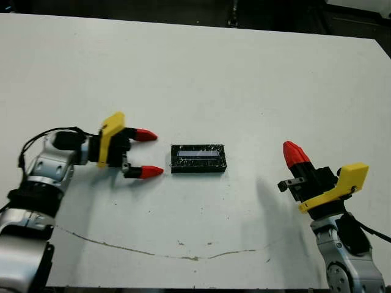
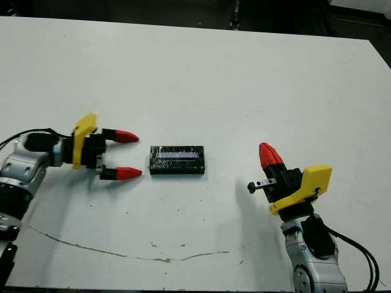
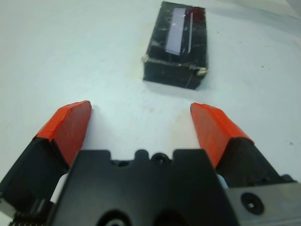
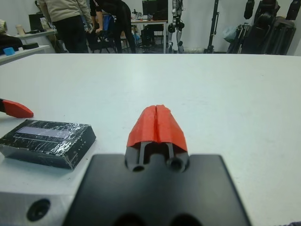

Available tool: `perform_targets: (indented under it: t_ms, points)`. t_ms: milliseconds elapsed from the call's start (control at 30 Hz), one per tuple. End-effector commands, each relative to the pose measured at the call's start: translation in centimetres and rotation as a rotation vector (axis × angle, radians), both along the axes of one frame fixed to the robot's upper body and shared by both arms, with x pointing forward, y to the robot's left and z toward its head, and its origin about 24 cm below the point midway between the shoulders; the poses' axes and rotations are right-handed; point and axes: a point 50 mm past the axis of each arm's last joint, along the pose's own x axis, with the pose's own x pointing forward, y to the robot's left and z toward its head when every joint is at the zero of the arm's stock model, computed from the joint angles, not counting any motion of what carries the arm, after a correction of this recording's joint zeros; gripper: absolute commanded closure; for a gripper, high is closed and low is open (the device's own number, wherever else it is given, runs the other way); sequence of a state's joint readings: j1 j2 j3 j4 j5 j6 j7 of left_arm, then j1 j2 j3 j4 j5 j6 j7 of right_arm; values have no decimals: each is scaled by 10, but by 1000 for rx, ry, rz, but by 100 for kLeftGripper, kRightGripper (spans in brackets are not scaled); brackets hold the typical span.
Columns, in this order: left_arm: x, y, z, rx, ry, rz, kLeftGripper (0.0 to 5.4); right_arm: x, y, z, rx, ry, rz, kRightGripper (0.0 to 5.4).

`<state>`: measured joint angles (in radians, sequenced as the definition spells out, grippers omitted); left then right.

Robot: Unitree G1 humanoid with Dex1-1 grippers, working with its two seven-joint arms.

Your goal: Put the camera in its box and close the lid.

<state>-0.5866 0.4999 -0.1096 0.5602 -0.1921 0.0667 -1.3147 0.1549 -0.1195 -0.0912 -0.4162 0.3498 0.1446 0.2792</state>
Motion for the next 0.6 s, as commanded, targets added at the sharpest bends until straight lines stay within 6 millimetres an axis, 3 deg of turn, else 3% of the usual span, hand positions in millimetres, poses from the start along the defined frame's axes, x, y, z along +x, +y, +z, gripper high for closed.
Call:
perform_targets:
  t_ms: [33,267,500,600]
  points:
    - [-5,16,-2,-17,21,60,1,-1,-3,-2,-12,18,-6,540]
    - [-21,33,17,-104,-21,172,9,-1,-4,-2,-17,20,-14,540]
    - [-59,9,14,-506,-282,784,99,-1,-4,-2,-7,18,-19,540]
    - [-72,-5,10,-616,-379,932,144,0,-4,-1,-10,9,-26,540]
